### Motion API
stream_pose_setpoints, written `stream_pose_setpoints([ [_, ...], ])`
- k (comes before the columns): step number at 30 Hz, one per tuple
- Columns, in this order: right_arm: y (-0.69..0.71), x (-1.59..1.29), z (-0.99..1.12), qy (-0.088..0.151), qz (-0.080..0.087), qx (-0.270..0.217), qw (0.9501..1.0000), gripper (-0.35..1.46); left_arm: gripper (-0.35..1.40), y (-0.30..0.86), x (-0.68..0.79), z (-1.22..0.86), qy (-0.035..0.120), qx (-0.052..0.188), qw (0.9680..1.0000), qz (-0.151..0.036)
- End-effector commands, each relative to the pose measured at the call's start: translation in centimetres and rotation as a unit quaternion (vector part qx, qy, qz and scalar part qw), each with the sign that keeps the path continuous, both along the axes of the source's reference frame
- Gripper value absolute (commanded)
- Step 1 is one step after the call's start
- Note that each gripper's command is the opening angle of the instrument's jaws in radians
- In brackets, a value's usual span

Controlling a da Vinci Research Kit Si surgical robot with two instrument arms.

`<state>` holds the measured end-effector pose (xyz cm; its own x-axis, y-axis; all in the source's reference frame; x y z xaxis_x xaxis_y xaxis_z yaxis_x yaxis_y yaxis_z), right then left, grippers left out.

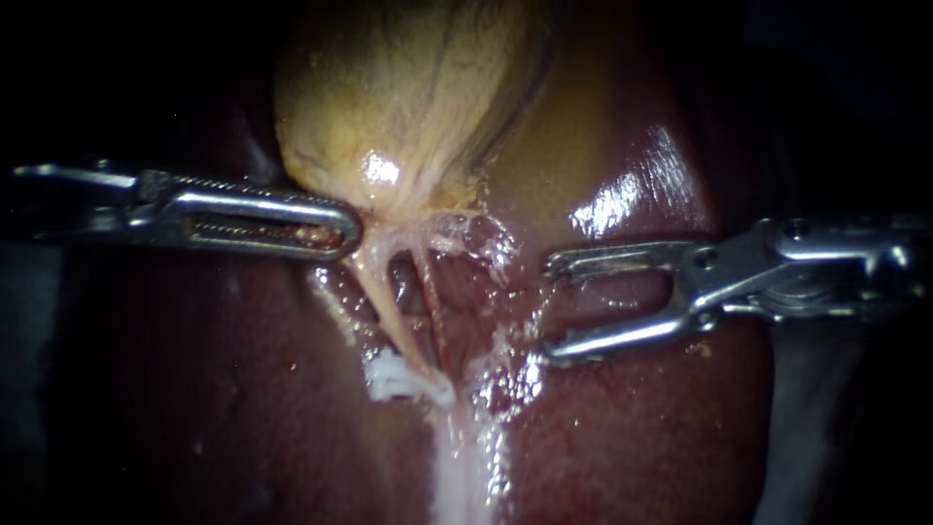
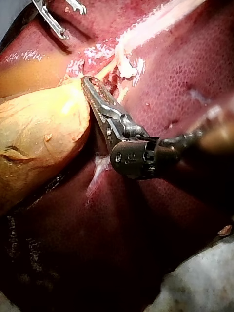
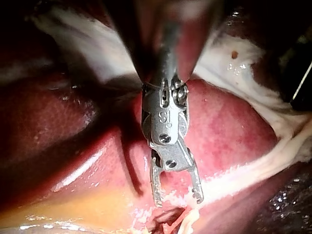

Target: Going back second clip left tube

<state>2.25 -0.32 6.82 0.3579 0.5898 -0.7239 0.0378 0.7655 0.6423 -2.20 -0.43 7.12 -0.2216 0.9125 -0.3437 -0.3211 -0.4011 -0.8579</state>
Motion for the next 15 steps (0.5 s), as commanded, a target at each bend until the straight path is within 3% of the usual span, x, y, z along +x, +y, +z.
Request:
stream_pose_setpoints([
  [1,0.00,0.00,0.00,0.000,0.000,0.001,1.0000,0.50,-0.35,-0.01,-0.01,0.02,0.001,-0.001,1.0000,-0.001],
  [8,-0.01,-0.02,-0.01,0.001,-0.001,-0.002,1.0000,0.50,-0.35,0.03,-0.08,0.22,0.002,-0.003,1.0000,-0.002],
  [15,-0.02,-0.02,-0.02,0.001,-0.002,-0.002,1.0000,0.50,-0.35,0.15,-0.29,0.51,0.006,-0.007,0.9999,-0.006],
])
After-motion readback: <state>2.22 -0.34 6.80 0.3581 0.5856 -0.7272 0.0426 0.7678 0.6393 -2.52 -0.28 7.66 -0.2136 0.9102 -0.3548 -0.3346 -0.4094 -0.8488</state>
